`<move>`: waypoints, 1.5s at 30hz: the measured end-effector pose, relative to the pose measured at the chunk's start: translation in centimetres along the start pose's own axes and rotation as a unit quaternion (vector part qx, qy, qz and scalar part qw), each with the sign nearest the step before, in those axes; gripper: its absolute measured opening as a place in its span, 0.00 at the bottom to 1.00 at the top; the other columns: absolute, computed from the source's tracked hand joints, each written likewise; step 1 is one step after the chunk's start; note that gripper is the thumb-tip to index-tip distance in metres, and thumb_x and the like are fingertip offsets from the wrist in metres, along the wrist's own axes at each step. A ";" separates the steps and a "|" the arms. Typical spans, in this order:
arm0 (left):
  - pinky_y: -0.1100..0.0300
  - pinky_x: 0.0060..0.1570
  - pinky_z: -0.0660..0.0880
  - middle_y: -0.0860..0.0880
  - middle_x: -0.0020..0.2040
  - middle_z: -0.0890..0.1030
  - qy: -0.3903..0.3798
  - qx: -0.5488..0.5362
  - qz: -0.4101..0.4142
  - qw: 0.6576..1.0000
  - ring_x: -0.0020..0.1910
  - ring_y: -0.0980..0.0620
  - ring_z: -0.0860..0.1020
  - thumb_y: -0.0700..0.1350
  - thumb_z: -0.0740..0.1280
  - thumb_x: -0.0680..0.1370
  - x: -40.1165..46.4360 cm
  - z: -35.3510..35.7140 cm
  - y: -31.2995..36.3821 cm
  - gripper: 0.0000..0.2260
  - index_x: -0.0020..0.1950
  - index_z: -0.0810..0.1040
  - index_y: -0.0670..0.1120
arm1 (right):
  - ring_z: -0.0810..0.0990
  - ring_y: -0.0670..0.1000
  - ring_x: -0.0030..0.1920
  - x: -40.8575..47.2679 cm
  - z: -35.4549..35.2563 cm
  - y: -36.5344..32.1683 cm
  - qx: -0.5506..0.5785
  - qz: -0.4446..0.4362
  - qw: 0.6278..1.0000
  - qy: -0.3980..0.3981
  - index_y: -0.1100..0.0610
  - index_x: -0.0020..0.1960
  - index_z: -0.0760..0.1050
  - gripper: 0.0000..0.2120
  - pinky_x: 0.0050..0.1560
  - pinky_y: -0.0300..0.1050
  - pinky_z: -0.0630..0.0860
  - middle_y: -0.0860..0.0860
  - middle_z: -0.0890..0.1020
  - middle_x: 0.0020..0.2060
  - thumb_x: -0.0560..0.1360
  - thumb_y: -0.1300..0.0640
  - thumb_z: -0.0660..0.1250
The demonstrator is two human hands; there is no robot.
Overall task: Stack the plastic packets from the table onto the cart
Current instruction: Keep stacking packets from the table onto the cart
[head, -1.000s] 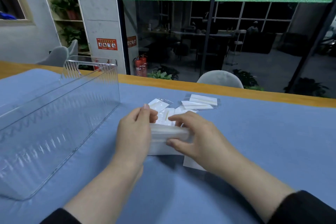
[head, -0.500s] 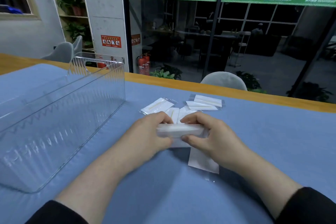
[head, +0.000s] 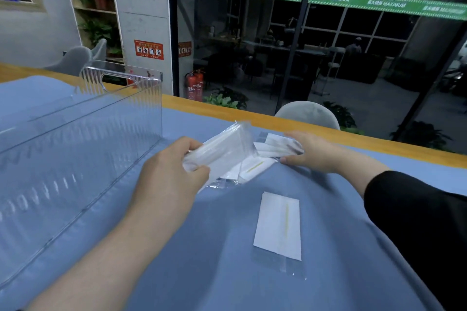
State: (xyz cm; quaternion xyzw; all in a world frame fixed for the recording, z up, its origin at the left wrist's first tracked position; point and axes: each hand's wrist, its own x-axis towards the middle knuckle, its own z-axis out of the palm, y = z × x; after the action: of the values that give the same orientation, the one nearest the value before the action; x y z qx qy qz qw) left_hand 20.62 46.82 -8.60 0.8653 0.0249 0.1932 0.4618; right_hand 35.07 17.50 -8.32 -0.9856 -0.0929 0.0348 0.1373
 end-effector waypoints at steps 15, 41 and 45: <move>0.67 0.29 0.69 0.57 0.42 0.80 0.021 -0.007 -0.013 1.000 0.37 0.59 0.75 0.41 0.72 0.76 0.2 0.2 -0.4 0.10 0.48 0.77 0.56 | 0.76 0.59 0.40 2.7 0.5 0.0 -0.101 -0.022 0.977 0.186 0.52 0.45 0.71 0.10 0.39 0.50 0.74 0.53 0.80 0.40 0.80 0.62 0.55; 0.63 0.33 0.73 0.58 0.47 0.78 -0.191 0.074 0.029 0.978 0.39 0.54 0.79 0.43 0.72 0.75 -1.4 1.3 1.0 0.19 0.58 0.73 0.63 | 0.80 0.44 0.49 -9.0 5.2 -7.6 0.346 -0.145 0.923 0.088 0.36 0.70 0.66 0.33 0.55 0.39 0.79 0.43 0.76 0.58 0.74 0.58 0.76; 0.61 0.29 0.69 0.50 0.45 0.80 -0.085 0.047 0.029 0.995 0.36 0.48 0.77 0.40 0.71 0.74 -0.7 0.1 0.7 0.15 0.52 0.75 0.59 | 0.80 0.46 0.45 -9.4 1.9 -6.0 0.200 -0.012 0.975 0.095 0.45 0.64 0.74 0.20 0.45 0.41 0.77 0.41 0.78 0.52 0.75 0.43 0.73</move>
State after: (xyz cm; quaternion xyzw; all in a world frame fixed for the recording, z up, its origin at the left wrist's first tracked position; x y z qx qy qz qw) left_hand 19.90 46.20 -8.24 0.8997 -0.0300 0.1311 0.4153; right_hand 24.65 21.85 -8.10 -0.9356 -0.0827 -0.0426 0.3405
